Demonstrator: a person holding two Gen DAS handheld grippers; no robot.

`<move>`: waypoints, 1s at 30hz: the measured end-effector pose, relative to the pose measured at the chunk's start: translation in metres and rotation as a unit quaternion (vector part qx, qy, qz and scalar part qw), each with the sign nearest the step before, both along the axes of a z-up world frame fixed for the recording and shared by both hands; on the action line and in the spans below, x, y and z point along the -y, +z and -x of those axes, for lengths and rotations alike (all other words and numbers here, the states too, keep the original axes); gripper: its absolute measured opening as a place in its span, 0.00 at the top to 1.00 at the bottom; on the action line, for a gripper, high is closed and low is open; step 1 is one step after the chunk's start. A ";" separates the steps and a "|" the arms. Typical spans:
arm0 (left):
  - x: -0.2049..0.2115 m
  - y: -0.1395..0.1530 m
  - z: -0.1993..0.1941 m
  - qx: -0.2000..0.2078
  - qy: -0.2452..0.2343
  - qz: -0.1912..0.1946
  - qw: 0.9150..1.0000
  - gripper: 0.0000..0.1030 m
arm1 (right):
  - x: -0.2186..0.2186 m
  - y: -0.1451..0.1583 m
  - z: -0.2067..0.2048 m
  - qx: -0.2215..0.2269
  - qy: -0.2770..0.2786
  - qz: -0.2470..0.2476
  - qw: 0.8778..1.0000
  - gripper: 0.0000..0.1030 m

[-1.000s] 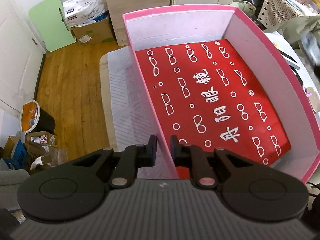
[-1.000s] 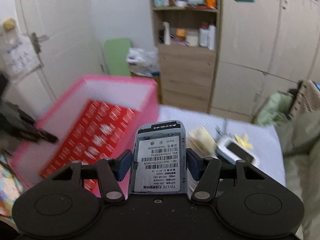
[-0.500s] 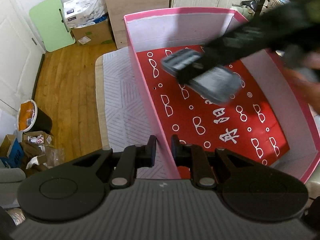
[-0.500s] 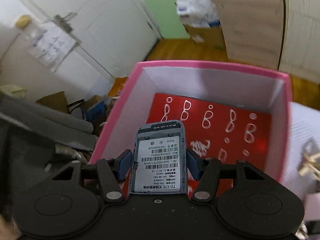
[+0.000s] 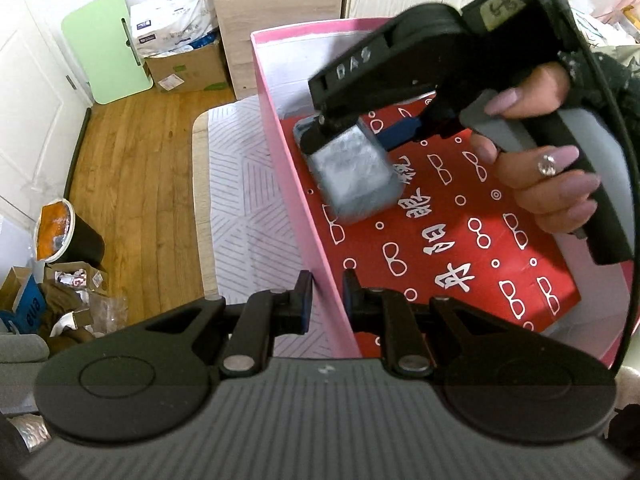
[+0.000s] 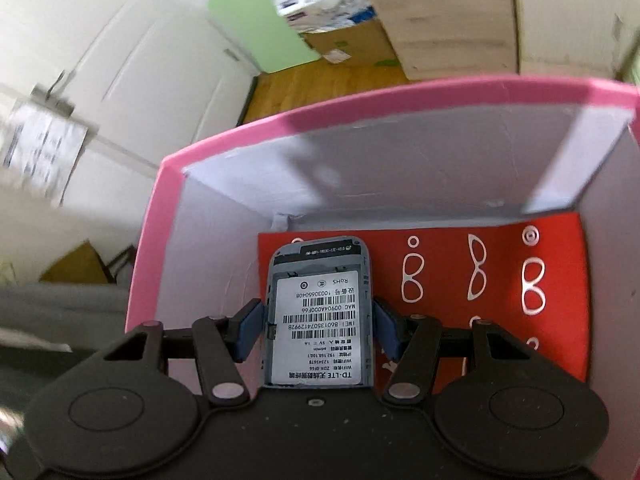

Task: Organize rigid objects
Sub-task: 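Carry the grey device into the pink box and release it, then grasp the pink round tape measure with the right gripper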

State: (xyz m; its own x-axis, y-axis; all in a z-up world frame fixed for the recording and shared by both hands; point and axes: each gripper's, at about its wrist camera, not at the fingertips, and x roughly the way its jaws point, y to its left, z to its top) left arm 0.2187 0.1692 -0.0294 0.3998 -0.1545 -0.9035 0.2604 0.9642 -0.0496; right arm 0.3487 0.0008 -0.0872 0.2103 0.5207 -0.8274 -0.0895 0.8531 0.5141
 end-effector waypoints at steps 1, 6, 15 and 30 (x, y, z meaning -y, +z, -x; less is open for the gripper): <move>0.000 0.000 0.000 -0.001 0.000 0.001 1.000 0.86 | 0.000 0.001 0.000 0.000 -0.002 -0.005 1.000 0.35; -0.002 0.000 0.000 0.001 -0.001 0.000 1.000 0.86 | 0.002 0.025 0.009 0.042 0.047 0.037 0.997 0.27; -0.005 -0.002 0.001 0.006 -0.003 0.006 1.000 0.86 | 0.059 0.099 0.068 0.175 0.081 0.048 0.980 0.27; -0.011 -0.004 -0.004 0.010 0.032 0.024 0.999 0.87 | 0.194 0.092 0.154 0.232 -0.010 0.180 0.956 0.42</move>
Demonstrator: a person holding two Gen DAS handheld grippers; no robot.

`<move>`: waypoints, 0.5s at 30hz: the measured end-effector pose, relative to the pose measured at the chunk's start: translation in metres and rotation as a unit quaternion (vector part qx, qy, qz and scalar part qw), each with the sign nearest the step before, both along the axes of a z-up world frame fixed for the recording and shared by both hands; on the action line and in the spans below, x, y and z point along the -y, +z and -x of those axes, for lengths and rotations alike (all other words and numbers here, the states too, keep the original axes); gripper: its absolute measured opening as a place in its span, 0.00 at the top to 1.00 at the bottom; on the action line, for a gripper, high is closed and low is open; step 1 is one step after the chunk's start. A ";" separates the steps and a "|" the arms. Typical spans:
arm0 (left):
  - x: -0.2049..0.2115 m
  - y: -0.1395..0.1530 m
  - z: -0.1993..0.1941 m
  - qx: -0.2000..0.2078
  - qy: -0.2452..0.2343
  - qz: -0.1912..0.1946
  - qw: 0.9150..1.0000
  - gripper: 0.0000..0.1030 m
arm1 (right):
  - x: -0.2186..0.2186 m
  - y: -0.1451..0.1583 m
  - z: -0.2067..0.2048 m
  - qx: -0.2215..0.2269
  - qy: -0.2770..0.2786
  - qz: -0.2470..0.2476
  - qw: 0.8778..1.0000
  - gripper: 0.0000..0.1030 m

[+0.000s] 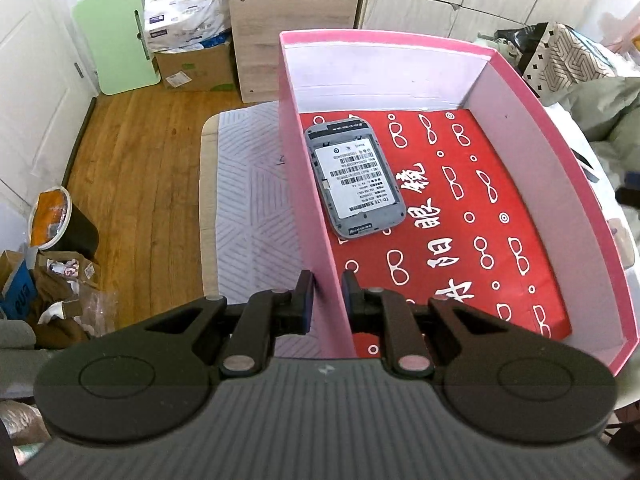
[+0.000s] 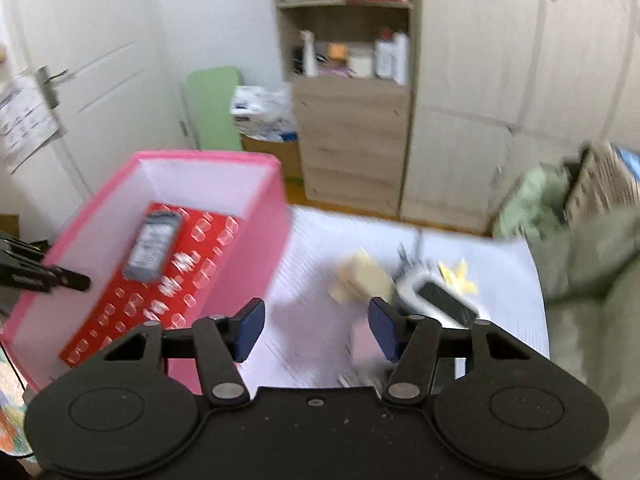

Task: Organize rigid objects
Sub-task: 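Grasp the pink round tape measure with the right gripper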

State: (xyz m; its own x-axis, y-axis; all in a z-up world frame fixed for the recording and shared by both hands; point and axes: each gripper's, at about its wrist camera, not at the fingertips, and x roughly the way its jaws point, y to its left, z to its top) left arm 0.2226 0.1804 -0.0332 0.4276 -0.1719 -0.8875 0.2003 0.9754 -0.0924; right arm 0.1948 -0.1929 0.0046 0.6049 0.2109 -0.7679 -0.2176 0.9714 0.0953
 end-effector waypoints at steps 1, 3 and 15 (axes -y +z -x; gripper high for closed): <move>-0.001 -0.001 0.000 0.000 0.002 0.002 1.000 0.87 | 0.007 -0.007 0.006 0.001 -0.013 0.004 1.000 0.42; -0.003 -0.001 0.000 -0.001 0.009 0.008 1.000 0.87 | 0.015 -0.018 0.015 0.007 -0.027 0.016 0.999 0.42; 0.003 0.001 -0.002 -0.004 0.018 -0.003 1.000 0.88 | 0.065 -0.063 0.059 -0.049 -0.069 0.090 0.992 0.37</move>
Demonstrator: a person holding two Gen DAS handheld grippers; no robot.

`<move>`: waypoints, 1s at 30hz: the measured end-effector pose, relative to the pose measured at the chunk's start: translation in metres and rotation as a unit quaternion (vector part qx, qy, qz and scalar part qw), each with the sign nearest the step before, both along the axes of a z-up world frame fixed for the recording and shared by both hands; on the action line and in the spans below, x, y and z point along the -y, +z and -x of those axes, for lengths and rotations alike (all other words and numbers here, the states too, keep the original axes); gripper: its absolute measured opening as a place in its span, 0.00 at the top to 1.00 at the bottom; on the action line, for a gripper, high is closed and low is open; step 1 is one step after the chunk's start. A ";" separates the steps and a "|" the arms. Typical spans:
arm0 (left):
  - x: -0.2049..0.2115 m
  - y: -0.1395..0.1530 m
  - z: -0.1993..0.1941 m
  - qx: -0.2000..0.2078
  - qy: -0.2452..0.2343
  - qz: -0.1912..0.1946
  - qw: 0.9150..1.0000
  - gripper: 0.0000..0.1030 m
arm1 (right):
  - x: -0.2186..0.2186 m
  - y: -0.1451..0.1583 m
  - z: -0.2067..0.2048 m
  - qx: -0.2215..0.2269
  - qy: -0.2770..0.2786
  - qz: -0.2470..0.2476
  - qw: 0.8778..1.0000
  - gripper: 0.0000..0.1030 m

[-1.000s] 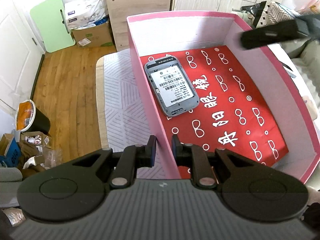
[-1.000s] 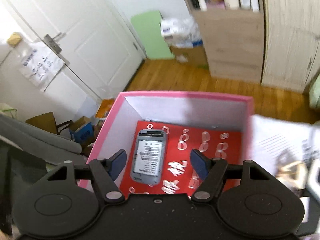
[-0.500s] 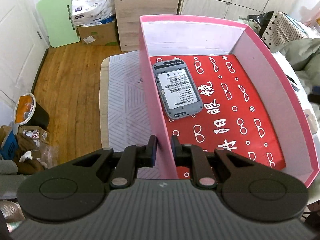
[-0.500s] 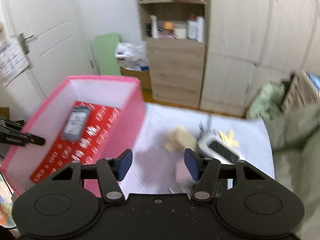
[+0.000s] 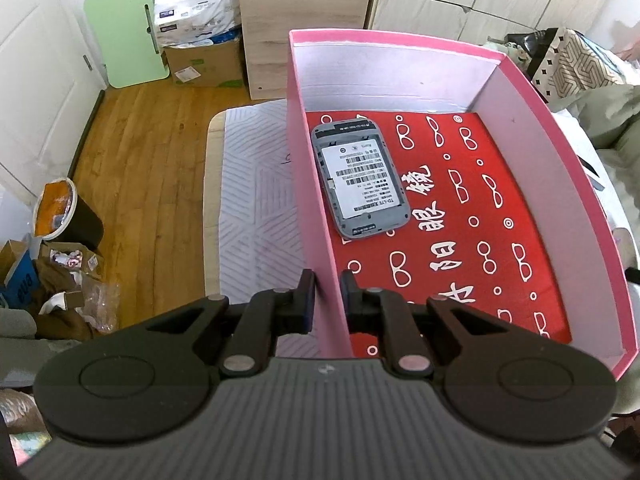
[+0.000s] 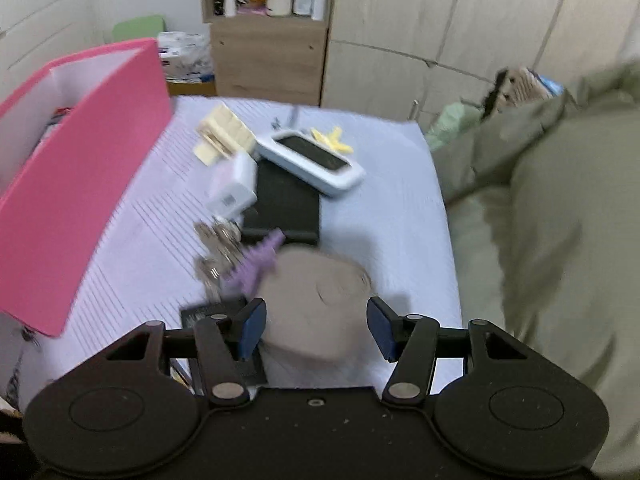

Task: Organize rigid objects
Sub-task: 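Grasp the pink round tape measure with the right gripper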

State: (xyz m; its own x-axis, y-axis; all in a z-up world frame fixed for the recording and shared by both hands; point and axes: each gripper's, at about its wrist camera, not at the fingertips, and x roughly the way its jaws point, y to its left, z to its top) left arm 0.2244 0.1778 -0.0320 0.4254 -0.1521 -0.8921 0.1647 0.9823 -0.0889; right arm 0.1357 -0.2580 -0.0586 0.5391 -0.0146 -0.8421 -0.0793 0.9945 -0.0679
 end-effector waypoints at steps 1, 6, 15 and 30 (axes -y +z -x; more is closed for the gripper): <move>0.000 0.000 -0.001 -0.001 0.001 -0.001 1.000 0.88 | 0.003 -0.002 0.004 0.011 -0.008 -0.008 1.000 0.35; 0.003 0.001 -0.002 -0.003 0.003 -0.010 1.000 0.89 | 0.006 -0.006 0.019 0.041 -0.010 -0.039 0.998 0.34; 0.006 0.001 -0.002 -0.007 0.006 -0.017 1.000 0.89 | 0.011 -0.033 0.023 0.080 -0.013 -0.077 0.994 0.26; 0.007 0.000 -0.003 -0.009 0.012 -0.016 1.000 0.89 | 0.011 -0.050 0.030 0.173 -0.056 -0.096 0.979 0.23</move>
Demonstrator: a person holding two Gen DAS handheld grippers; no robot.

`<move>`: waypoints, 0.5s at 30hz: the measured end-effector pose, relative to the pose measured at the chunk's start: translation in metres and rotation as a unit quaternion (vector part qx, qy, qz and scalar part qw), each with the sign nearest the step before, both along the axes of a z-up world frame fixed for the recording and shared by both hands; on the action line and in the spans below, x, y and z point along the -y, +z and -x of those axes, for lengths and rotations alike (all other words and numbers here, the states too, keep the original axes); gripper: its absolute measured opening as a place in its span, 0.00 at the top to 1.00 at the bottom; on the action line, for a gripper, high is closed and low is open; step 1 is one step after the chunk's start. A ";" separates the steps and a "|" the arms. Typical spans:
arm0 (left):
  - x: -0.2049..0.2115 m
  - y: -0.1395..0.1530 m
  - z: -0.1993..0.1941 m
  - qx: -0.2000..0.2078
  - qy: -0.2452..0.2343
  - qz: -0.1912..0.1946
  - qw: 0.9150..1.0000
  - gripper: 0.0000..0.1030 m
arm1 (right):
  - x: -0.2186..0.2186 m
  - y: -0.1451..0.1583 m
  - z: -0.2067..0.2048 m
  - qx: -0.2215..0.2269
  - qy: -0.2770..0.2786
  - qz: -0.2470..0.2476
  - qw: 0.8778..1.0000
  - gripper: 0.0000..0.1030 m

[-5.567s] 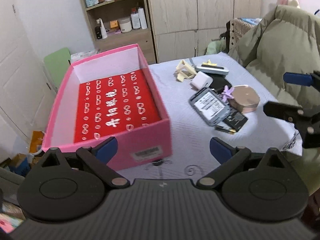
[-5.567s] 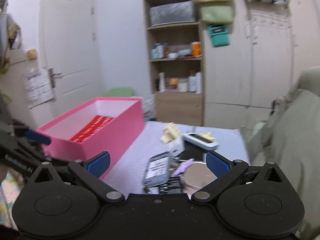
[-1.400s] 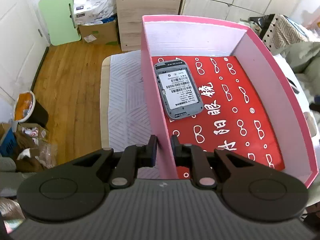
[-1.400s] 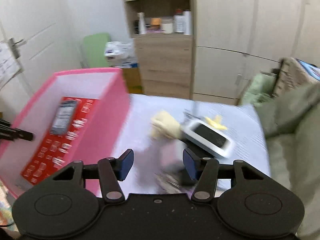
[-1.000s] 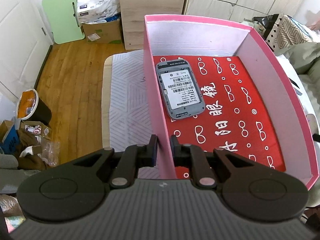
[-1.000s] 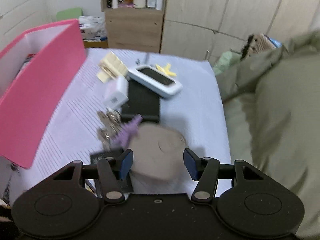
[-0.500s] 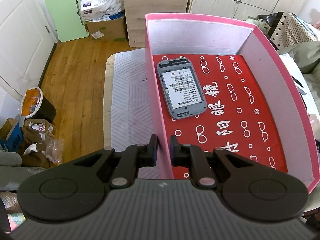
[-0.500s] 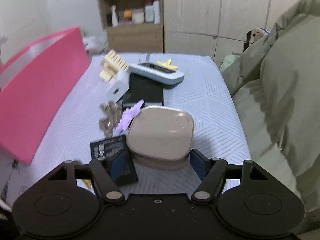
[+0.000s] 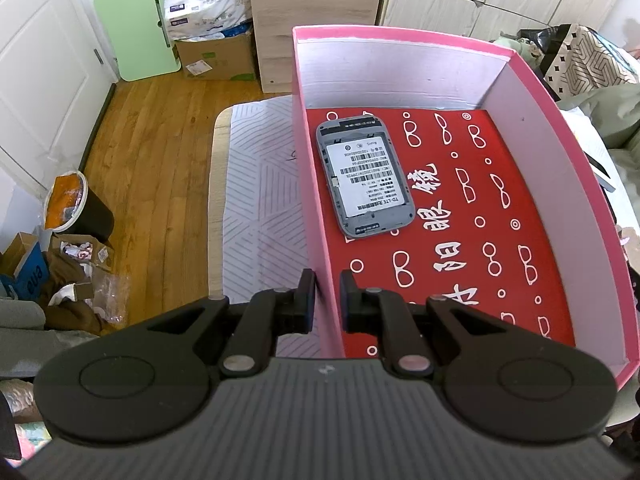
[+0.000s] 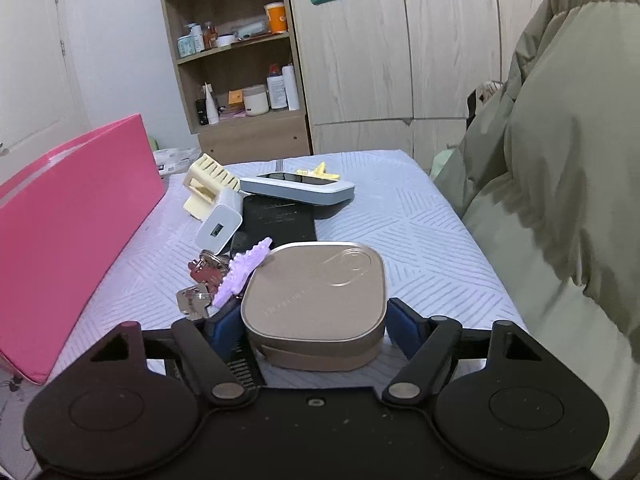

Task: Organize rigid objects
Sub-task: 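Grasp the pink round tape measure with the right gripper, then carry the pink tape measure into the box beside the grey device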

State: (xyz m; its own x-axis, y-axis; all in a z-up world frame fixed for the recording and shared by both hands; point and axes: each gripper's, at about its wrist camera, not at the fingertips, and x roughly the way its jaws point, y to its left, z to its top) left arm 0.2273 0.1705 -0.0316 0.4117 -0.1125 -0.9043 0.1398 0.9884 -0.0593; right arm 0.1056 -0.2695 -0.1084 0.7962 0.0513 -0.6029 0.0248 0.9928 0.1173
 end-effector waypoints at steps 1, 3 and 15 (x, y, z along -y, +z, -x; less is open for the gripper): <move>0.000 0.000 0.000 0.000 0.000 0.001 1.000 0.89 | 0.000 0.003 0.000 0.002 -0.006 0.011 1.000 0.23; 0.000 0.001 0.000 0.001 0.000 -0.001 1.000 0.89 | -0.003 0.009 0.001 0.008 -0.004 0.033 0.999 0.23; -0.004 0.002 0.003 0.003 0.003 0.010 1.000 0.89 | -0.030 0.043 -0.015 0.021 0.090 0.117 0.989 0.24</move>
